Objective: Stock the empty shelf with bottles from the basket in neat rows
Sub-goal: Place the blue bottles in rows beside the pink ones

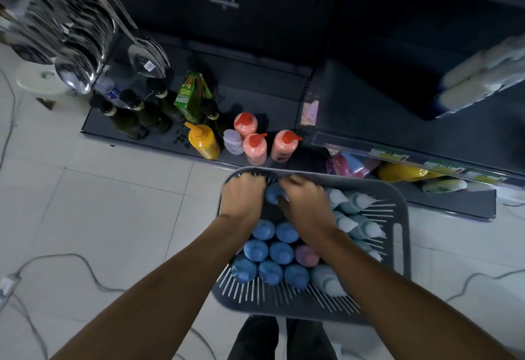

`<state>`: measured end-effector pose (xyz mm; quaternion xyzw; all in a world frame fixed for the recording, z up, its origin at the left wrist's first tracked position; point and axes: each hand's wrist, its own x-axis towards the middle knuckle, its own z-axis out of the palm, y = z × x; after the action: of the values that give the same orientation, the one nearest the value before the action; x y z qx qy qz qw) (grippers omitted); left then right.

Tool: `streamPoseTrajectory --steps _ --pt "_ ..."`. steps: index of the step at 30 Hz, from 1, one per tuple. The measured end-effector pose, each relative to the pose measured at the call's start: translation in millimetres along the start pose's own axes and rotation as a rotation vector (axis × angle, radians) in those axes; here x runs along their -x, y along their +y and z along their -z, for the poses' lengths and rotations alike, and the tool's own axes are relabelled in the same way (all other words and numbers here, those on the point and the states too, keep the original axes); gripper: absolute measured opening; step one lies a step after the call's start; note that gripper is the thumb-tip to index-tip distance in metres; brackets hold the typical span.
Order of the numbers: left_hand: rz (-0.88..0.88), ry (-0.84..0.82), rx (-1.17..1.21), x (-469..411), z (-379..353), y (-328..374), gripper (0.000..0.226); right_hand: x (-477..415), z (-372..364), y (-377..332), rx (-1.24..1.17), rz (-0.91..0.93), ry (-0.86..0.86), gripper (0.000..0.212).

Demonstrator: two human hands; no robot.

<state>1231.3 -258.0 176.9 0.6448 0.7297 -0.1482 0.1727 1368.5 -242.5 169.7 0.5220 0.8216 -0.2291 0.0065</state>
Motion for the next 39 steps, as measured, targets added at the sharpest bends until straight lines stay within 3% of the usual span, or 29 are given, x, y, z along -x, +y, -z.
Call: streamPoseTrajectory --steps 8,18,29,39 --pt "0.006 0.036 0.02 39 83 12 0.021 18 84 -14 0.02 -0.013 0.037 0.022" --pt "-0.155 0.22 0.027 90 223 23 0.025 59 215 -29 0.11 0.049 0.154 0.02" --pt "-0.384 0.295 0.065 150 342 64 0.032 119 352 -37 0.061 0.104 0.337 0.018" --pt "-0.566 0.383 0.015 186 420 116 0.025 178 449 -18 0.069 -0.044 0.378 0.014"
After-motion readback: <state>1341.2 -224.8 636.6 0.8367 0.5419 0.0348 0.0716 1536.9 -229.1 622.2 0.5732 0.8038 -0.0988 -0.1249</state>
